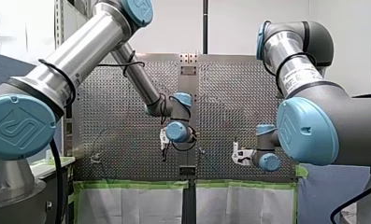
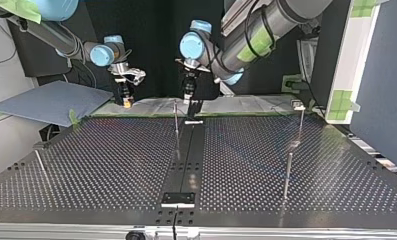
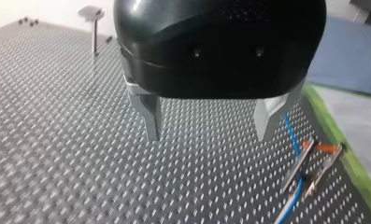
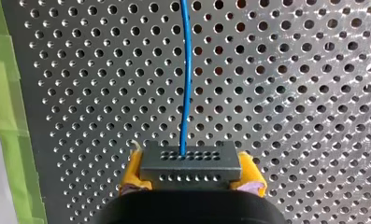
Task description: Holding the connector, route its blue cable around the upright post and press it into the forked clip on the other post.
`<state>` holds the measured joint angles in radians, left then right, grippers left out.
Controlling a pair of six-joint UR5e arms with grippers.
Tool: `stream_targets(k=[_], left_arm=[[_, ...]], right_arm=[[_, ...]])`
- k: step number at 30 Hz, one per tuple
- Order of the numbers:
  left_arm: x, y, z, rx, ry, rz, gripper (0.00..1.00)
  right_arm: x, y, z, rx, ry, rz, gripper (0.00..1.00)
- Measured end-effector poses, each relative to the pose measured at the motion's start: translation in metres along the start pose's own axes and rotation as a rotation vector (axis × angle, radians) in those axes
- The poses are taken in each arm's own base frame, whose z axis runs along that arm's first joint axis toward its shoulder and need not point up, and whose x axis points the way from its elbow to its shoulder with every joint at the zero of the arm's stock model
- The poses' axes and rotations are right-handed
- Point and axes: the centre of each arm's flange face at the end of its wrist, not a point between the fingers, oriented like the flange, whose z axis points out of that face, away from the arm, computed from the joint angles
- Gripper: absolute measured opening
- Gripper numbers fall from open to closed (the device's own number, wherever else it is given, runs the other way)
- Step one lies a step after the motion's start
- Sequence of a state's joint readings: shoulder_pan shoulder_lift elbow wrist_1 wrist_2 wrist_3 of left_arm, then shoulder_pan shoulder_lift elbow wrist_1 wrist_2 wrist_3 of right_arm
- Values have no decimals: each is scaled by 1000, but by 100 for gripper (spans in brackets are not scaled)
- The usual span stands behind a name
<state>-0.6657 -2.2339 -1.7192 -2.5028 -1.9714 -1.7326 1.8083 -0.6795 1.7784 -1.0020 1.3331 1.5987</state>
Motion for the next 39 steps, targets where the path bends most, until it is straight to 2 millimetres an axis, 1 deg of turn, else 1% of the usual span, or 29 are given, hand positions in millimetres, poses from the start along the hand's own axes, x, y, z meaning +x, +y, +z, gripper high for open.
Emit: stream_targets(k=[4,9,16,21,27,39], left_arm=[[-9,9,-8,-21,-11,-16,98],[-19,16,-19,-24,-30,-41,98],[-31,25,-41,-25,-33,-46,98],[-38,30,-52,-27,-38,-50,98],[-50,38,-66,-16,-79,-89,98],[-66,53,-106,-11,-105,-108,98]], right_arm=[[0,0,0,1,0,1,0],[0,-1,0,1,1,1,0],[0,0,0,1,1,1,0],[0,-1,0,1,2,0,0],[0,0,0,1,2,1,0],[0,0,0,1,-1,1,0]])
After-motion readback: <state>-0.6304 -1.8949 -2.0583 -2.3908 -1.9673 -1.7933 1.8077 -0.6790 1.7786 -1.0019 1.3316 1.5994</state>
